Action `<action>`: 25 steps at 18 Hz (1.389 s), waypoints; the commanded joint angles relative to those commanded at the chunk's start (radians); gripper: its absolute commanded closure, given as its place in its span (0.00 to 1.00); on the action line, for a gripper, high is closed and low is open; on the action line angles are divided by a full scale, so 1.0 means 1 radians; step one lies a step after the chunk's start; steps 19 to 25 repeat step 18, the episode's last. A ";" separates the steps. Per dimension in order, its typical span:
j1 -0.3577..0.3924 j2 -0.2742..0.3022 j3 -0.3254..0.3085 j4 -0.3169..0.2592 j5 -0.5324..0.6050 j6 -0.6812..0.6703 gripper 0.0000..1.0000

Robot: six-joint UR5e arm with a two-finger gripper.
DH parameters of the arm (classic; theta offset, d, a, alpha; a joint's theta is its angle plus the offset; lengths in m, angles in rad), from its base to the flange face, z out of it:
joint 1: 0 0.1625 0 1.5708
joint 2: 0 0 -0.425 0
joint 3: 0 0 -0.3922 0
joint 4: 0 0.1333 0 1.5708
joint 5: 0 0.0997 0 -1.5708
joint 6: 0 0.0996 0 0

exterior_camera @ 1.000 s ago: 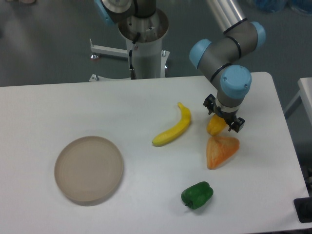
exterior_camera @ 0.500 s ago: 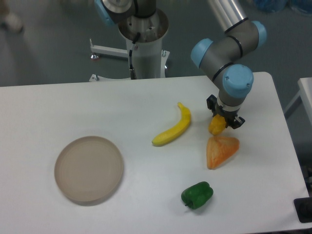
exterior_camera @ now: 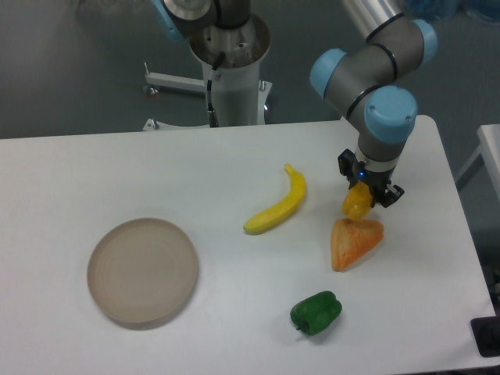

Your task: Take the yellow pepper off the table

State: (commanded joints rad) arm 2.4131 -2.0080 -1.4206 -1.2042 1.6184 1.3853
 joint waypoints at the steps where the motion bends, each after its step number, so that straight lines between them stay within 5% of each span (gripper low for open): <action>1: -0.014 -0.003 0.011 -0.002 0.000 -0.020 0.53; 6: -0.080 -0.035 0.086 -0.002 -0.014 -0.126 0.53; 25: -0.100 -0.049 0.091 0.003 0.000 -0.135 0.53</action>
